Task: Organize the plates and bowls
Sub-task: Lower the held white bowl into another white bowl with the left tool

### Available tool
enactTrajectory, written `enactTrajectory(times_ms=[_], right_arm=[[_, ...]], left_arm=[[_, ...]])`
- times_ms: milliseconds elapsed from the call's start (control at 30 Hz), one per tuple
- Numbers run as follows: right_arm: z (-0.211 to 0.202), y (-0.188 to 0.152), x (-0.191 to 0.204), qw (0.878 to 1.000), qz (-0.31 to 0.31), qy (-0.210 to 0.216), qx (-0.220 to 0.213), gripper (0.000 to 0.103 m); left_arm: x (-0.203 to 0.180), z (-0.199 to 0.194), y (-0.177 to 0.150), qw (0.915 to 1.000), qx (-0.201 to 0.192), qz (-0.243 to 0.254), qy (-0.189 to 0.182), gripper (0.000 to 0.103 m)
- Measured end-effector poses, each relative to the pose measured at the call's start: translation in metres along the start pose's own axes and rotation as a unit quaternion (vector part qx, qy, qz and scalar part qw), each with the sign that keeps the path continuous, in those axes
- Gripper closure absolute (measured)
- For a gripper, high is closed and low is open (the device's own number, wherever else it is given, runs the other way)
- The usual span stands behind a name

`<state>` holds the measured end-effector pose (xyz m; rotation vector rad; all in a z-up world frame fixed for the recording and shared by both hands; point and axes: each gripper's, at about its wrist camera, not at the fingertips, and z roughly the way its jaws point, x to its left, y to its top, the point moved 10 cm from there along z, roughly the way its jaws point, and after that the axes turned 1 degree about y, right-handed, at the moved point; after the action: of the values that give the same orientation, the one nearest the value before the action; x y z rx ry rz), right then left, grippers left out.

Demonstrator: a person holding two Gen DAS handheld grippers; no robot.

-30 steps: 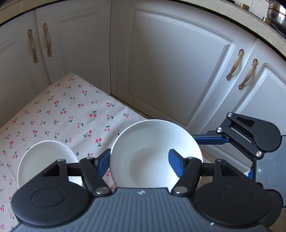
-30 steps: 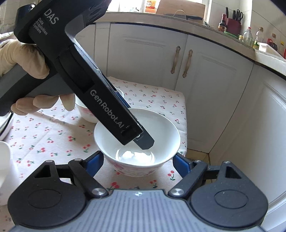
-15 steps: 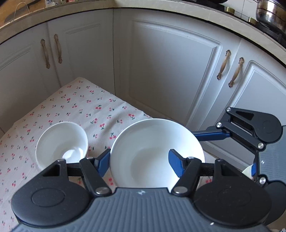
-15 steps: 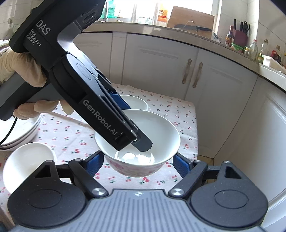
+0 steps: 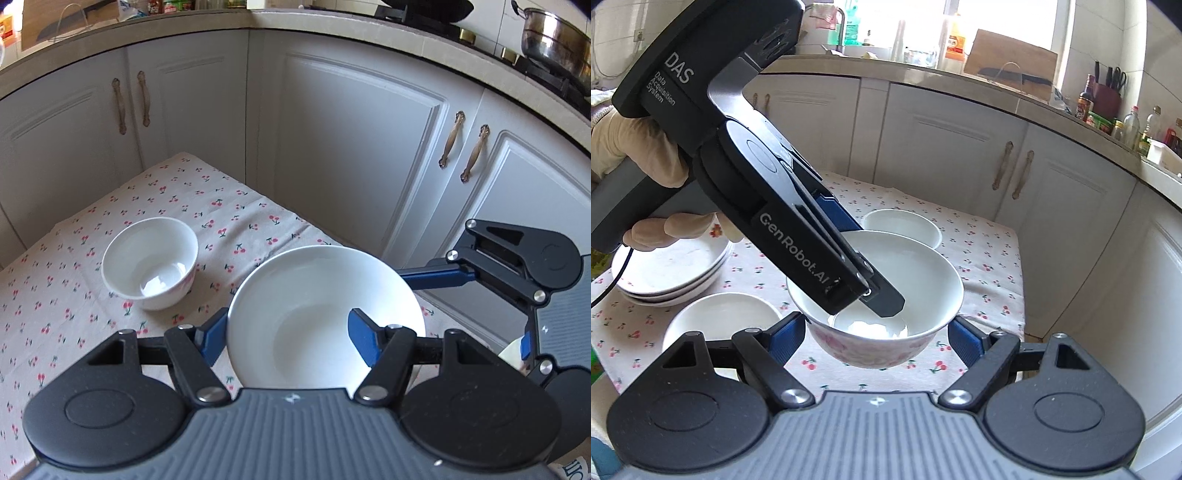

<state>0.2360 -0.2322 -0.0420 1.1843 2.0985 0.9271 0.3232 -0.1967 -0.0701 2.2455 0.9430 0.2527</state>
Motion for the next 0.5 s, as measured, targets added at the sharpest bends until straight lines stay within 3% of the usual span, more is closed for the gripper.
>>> enactTrajectory(times_ms=[500], right_arm=[[-0.006, 0.005, 0.053, 0.999, -0.007, 0.042, -0.003, 0.015]], left_arm=[[0.015, -0.048, -0.045, 0.9994, -0.014, -0.026, 0.017, 0.036]])
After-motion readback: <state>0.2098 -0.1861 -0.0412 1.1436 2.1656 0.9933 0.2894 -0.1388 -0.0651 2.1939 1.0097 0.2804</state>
